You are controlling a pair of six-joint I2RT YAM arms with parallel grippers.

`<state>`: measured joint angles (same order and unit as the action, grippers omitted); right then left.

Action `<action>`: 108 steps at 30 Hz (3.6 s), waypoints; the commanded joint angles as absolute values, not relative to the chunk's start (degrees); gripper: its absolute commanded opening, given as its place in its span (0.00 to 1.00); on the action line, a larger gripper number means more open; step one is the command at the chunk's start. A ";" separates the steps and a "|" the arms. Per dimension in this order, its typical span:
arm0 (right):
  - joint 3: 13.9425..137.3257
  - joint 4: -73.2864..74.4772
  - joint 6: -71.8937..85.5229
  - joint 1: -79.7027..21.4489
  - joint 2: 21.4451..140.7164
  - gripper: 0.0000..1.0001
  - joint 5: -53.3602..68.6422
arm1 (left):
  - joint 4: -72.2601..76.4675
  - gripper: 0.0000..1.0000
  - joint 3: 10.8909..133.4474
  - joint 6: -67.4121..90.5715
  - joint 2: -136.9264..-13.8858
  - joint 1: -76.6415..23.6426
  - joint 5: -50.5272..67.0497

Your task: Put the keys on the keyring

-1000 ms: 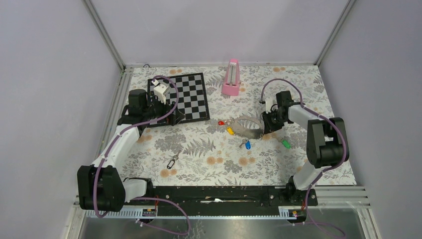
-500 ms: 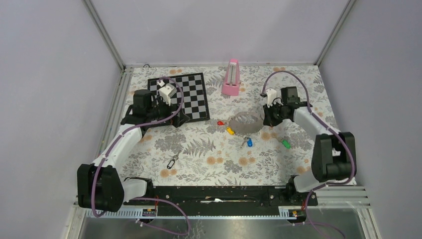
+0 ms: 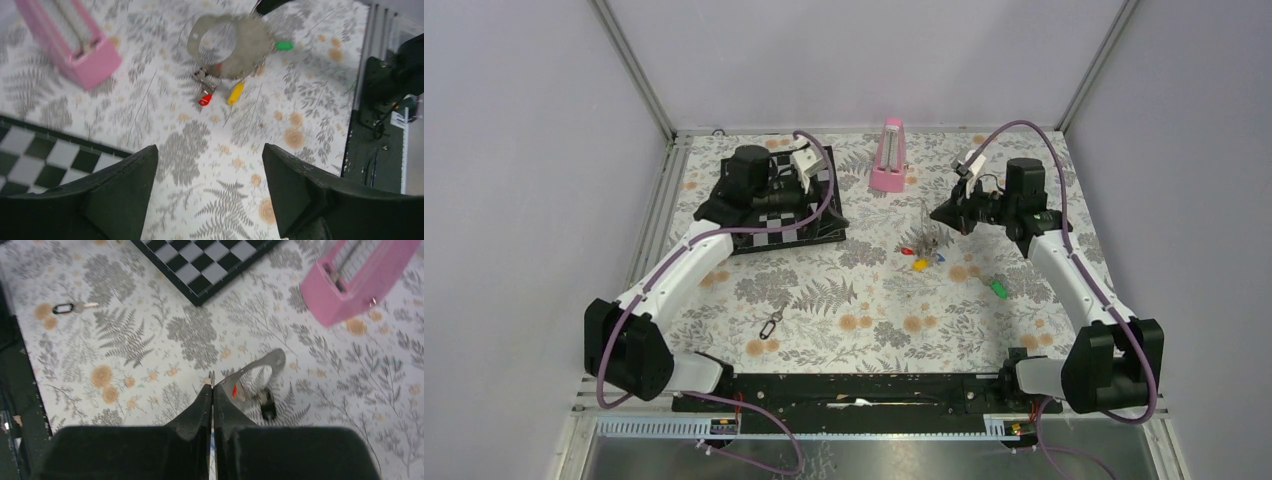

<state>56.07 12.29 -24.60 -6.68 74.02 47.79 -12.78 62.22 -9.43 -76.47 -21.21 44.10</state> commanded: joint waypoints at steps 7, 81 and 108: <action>52.79 -22.00 2.76 -8.74 71.00 0.01 66.20 | -10.09 0.69 76.39 -6.73 -83.97 -28.32 56.76; 43.73 -37.59 14.16 -14.68 70.03 0.01 70.41 | 3.61 0.30 71.17 -9.47 -88.94 -33.90 66.63; 47.68 -17.40 -4.67 -14.59 68.12 0.35 64.89 | -16.46 0.00 77.55 -21.43 -88.14 -34.76 56.30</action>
